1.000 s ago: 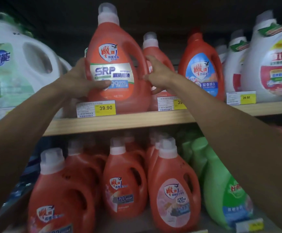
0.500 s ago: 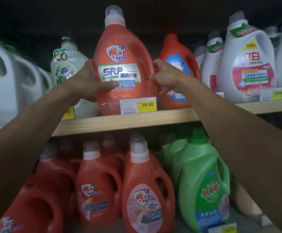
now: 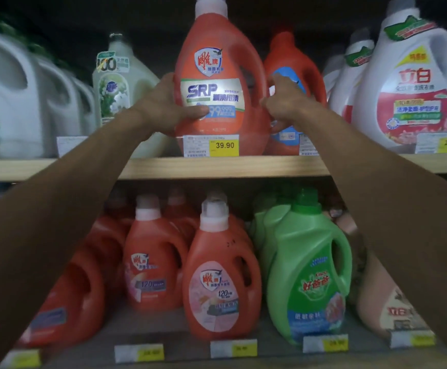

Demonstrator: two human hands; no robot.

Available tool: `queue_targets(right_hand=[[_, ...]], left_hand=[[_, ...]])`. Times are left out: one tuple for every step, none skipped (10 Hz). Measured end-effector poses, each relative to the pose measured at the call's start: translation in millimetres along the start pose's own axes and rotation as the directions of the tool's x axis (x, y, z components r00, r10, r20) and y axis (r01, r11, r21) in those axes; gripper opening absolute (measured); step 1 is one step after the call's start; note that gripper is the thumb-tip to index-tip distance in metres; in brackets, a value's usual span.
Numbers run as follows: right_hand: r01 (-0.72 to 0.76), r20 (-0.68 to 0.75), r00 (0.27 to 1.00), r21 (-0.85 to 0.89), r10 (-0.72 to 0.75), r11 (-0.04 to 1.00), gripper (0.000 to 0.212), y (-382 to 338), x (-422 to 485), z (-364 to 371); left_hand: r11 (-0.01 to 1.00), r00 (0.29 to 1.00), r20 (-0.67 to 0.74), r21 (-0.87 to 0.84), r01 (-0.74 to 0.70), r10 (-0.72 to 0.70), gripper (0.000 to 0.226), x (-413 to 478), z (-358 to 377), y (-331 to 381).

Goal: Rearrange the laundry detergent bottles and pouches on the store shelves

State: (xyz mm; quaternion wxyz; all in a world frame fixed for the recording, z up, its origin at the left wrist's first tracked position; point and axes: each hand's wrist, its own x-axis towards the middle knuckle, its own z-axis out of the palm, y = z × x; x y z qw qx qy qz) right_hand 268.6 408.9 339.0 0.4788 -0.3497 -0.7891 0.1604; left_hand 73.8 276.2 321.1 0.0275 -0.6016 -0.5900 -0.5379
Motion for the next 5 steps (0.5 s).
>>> queue_targets(right_hand=[[-0.015,-0.077,0.997,-0.048,0.011,0.999,0.033,3,-5,-1],[0.134,-0.231,0.955,-0.227,-0.186,0.965,0.034,8,-32,-10],[0.29,-0.234,0.895,-0.343,-0.38,0.894,0.033,12,-85,-15],[0.29,-0.145,0.913,-0.43,-0.382,0.855,0.032,18,-147,-15],[0.259,0.002,0.954,-0.513,-0.301,0.818,0.031,25,-199,-16]], left_hand=[[0.985,0.996,-0.085,0.173,-0.007,0.022,0.069,-16,3,13],[0.878,0.968,-0.154,0.466,-0.106,0.198,0.058,-52,4,17],[0.751,0.936,-0.113,0.631,-0.192,0.334,0.057,-101,6,17],[0.702,0.955,0.01,0.676,-0.225,0.297,0.055,-149,11,23],[0.666,0.964,0.103,0.705,-0.244,0.244,0.05,-190,9,28]])
